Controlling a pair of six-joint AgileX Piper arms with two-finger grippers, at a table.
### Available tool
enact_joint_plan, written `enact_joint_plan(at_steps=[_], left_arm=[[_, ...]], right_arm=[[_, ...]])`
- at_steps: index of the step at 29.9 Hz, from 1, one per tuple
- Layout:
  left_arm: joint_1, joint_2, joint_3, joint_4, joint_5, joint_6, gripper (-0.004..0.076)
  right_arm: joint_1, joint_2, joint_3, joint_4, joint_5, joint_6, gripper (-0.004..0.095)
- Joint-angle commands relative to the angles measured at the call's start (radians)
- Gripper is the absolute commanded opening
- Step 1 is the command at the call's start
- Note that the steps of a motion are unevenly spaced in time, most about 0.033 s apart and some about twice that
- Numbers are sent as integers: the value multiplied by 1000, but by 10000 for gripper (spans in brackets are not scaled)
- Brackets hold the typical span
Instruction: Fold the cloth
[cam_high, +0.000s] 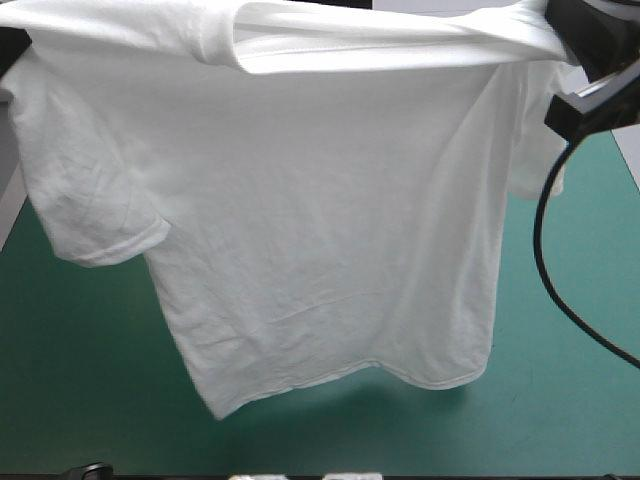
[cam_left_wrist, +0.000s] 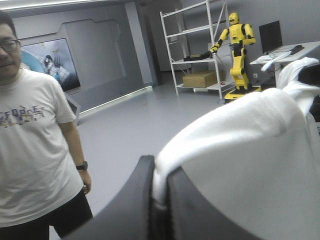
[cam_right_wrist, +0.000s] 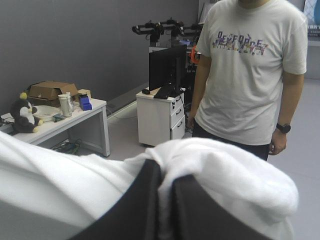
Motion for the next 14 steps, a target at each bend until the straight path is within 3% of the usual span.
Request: enact_joint_plan(at_steps=[1, 8, 14], left_arm=[[0, -12, -10, -29, -69, 1, -10], [0, 6, -10, -29, 50, -33, -10], [0, 21, -10, 49, 63, -58, -10]], right_arm=[[-5, -41, -22, 15, -81, -19, -13], [-5, -67, -2, 41, -11, -19, -13], [-5, -86, 104, 44, -7, -17, -13]])
